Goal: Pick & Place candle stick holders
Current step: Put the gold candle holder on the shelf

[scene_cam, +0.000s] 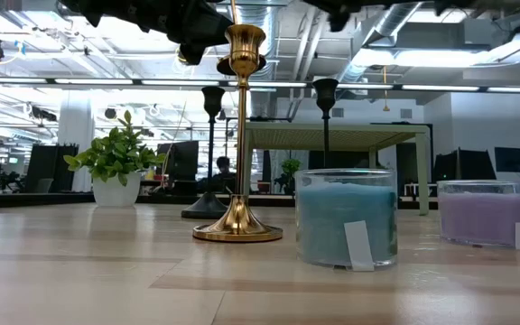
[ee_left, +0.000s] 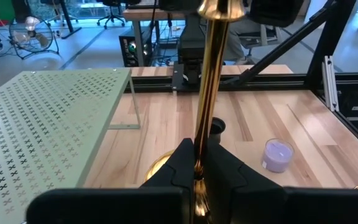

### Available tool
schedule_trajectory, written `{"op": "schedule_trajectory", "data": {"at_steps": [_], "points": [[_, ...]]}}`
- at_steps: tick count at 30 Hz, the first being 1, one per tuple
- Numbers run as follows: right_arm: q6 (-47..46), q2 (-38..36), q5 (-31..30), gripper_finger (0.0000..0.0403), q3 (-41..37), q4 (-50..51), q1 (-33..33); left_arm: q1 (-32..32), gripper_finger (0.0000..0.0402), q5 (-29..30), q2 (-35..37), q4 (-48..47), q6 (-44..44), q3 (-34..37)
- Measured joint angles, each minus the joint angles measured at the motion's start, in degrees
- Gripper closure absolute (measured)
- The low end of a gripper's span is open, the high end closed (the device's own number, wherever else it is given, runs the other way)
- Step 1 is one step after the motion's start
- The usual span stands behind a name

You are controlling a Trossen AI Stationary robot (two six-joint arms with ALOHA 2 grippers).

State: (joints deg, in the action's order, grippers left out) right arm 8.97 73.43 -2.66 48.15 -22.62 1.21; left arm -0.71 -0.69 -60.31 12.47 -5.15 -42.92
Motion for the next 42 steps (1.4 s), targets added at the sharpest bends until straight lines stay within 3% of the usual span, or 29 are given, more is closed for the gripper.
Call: {"op": "schedule_trajectory", "data": {"at_steps": [5, 8, 14, 18, 26, 42], "points": [[-1.69, 3.64, 3.28, 0.0381, 4.58, 2.32, -1.78, 0.0, 0.0387, 0.0, 0.0, 0.0, 0.02, 0.0], [-4.08, 5.01, 6.66, 0.0344, 6.22, 2.7, -3.06, 0.0, 0.0387, 0.0, 0.0, 0.19, 0.02, 0.0], [-4.06, 9.55, 7.65, 0.0265, 8.8, 2.9, -3.63, 0.0, 0.0387, 0.0, 0.0, 0.44, 0.02, 0.0], [-4.35, 13.79, 10.43, 0.0245, 11.02, 3.1, -3.47, 0.0, 0.0387, 0.0, 0.0, 0.44, 0.02, 0.0], [-3.19, 17.72, 10.52, 0.0276, 15.81, 2.25, -3.54, -0.02, 0.0387, 0.0, -0.07, 0.04, 0.02, 0.0], [-1.35, 17.72, 11.67, 0.0393, 16.53, 2.45, -3.56, 0.0, 0.0387, 0.59, -0.15, 0.0, -0.28, 0.0]]}}
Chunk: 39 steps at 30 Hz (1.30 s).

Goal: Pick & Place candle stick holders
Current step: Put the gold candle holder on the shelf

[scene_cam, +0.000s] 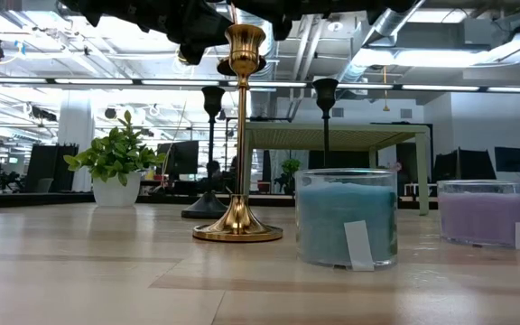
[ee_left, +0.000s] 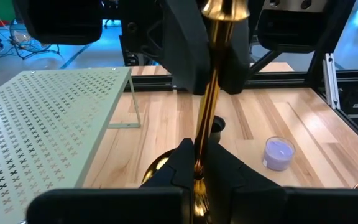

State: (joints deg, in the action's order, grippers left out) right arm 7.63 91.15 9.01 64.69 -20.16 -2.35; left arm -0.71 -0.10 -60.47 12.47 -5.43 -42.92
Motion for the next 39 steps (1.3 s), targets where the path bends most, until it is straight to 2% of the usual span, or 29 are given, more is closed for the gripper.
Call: {"op": "schedule_trajectory", "data": {"at_steps": [5, 13, 18, 26, 29, 39], "points": [[0.31, 0.0, -1.38, 0.0398, 0.0, 0.07, 0.02, -0.02, 0.0386, 0.19, 0.0, 0.01, 0.04, 0.0], [0.65, 0.15, -1.35, 0.0401, -0.07, 3.02, -1.05, -0.04, 0.0341, 0.3, 0.04, 1.14, 0.34, 0.0], [1.45, -0.83, -1.65, 0.0402, -0.09, 5.24, -1.48, -0.04, 0.0333, 0.3, 1.04, -0.03, 0.3, 0.0], [5.84, -6.4, -10.86, 0.0402, -0.43, 8.93, -1.68, 0.01, 0.0339, 0.19, 6.82, -6.57, 0.21, -0.02], [6.88, -9.32, -14.8, 0.0403, -2.95, 8.89, -2.28, 0.0, 0.034, 0.33, 8.72, -9.83, 0.99, 0.0], [0.92, -24.0, -16.86, 0.0403, -21.01, -3.36, -10.74, 2.11, 0.034, 0.43, 12.37, -12.76, 1.33, 0.06]]}}
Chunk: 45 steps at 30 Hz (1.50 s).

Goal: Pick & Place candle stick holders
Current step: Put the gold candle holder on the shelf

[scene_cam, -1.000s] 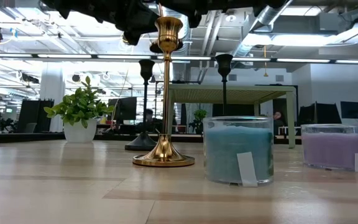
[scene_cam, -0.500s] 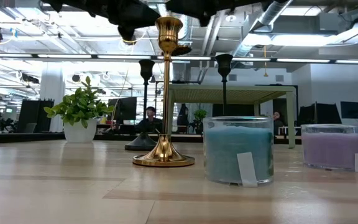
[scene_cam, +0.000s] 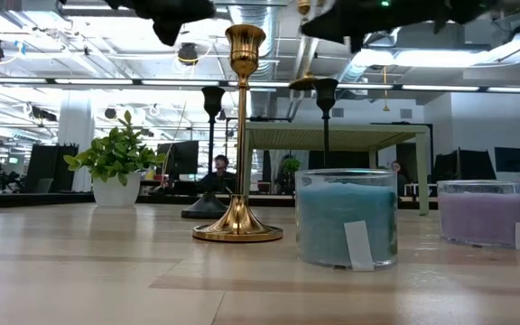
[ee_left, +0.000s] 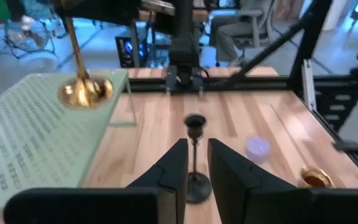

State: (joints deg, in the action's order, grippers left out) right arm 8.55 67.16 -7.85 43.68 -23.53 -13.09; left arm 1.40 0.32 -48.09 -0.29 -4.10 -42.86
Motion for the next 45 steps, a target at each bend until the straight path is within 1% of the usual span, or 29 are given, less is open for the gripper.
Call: {"op": "schedule_trajectory", "data": {"at_steps": [4, 8, 11, 16, 22, 26, 32, 36, 40, 45], "points": [[-0.62, -5.25, -0.33, 0.0403, -4.97, -1.53, -4.13, 0.65, 0.034, 0.08, 2.4, -2.82, -0.04, 0.05], [-2.63, -7.06, -0.15, 0.0403, -6.66, -2.41, -9.35, 0.69, 0.034, 0.08, 4.42, -3.92, 0.02, 0.03], [-3.57, -6.55, 0.0, 0.0403, -7.29, -2.38, -13.94, 0.69, 0.034, 0.06, 5.11, -4.0, 0.04, 0.03], [-6.34, -3.56, 0.34, 0.0403, -7.47, -3.46, -20.84, 0.69, 0.034, 0.06, 4.92, -4.47, 0.05, 0.03], [-9.39, 0.66, 0.44, 0.0403, -7.47, -7.56, -26.51, 0.95, 0.034, 0.06, 4.92, -4.85, 0.48, 0.9], [-12.58, 2.58, 0.54, 0.0403, -7.47, -7.87, -29.07, 0.95, 0.034, 0.06, 4.96, -4.62, 0.5, 2.22], [-13.05, 3.38, -0.07, 0.0403, -7.47, -8.41, -30.91, 0.95, 0.0342, 0.06, 4.96, -4.55, 0.5, 3.18], [-12.83, 3.3, -1.63, 0.0403, -7.47, -7.43, -32.14, 0.95, 0.0351, 0.06, 4.96, -4.38, 0.5, 3.2], [-13.06, 3.38, -1.67, 0.0403, -7.47, -6.5, -33.73, 0.95, 0.0361, 0.08, 4.96, -4.29, 0.5, 3.2], [-12.21, 3.34, -1.8, 0.0403, -7.34, -4.51, -34.11, 0.95, 0.0368, 0.08, 4.96, -3.9, 0.44, 3.2]]}}
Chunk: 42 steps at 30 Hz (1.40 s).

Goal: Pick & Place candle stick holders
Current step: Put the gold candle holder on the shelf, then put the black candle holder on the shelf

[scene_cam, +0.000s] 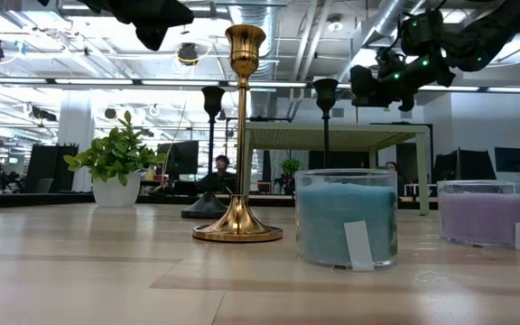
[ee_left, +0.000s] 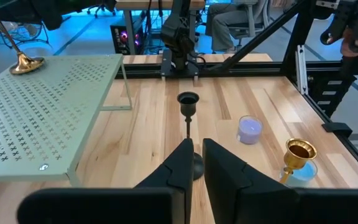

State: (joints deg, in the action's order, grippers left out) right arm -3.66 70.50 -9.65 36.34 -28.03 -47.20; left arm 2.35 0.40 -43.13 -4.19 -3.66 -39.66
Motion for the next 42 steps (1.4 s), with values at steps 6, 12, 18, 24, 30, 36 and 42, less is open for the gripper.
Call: {"op": "schedule_trajectory", "data": {"at_steps": [6, 12, 18, 24, 30, 36, 42], "points": [[1.06, -0.04, -0.56, 0.0403, 0.02, 0.56, -0.07, 0.0, 0.0368, 0.0, 0.0, 0.16, -0.13, 0.0], [1.0, -0.11, 2.83, 0.0393, 0.15, 2.46, -0.07, 0.0, 0.0372, 0.0, 0.0, 0.39, -0.14, 0.0], [0.64, 0.54, 5.33, 0.0346, -0.52, 9.08, 1.11, 0.0, 0.0373, 0.0, 0.0, 0.39, -0.14, 0.0], [2.03, -0.72, 5.18, 0.0327, -0.33, 11.83, 2.15, -0.03, 0.0373, 0.0, 0.0, 0.42, -0.14, 0.0], [3.93, -5.56, 4.96, 0.0324, -0.17, 14.13, 2.51, -0.07, 0.0373, 0.0, 0.0, 0.42, -0.14, 0.0], [3.92, -14.75, 5.11, 0.0324, -0.13, 25.3, 2.89, -0.04, 0.0373, 0.0, 0.0, 0.41, -0.14, 0.0], [2.25, -23.9, 8.6, 0.0324, -0.11, 43.33, 7.24, -0.04, 0.0373, 0.0, 0.0, 0.39, -0.14, 0.0]]}}
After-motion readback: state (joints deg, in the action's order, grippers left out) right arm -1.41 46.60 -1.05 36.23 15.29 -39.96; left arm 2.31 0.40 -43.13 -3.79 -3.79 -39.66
